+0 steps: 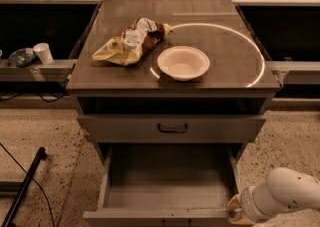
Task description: Open middle drawer
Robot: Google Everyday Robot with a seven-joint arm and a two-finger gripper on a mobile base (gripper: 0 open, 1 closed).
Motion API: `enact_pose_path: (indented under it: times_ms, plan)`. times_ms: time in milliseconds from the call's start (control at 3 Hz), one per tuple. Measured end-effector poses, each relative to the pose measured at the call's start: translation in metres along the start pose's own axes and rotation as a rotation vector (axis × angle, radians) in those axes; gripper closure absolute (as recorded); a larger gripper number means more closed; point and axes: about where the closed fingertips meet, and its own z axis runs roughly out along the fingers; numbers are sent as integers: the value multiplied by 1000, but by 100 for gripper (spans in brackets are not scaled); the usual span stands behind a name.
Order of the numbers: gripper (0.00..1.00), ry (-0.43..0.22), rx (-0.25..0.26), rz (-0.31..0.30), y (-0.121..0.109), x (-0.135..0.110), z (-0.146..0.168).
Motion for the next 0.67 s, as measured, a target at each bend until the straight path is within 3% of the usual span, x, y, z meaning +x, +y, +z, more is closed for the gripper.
enact_pose_path:
  times_ms: [667]
  plan:
    - [10, -11, 69, -31, 2, -23, -61]
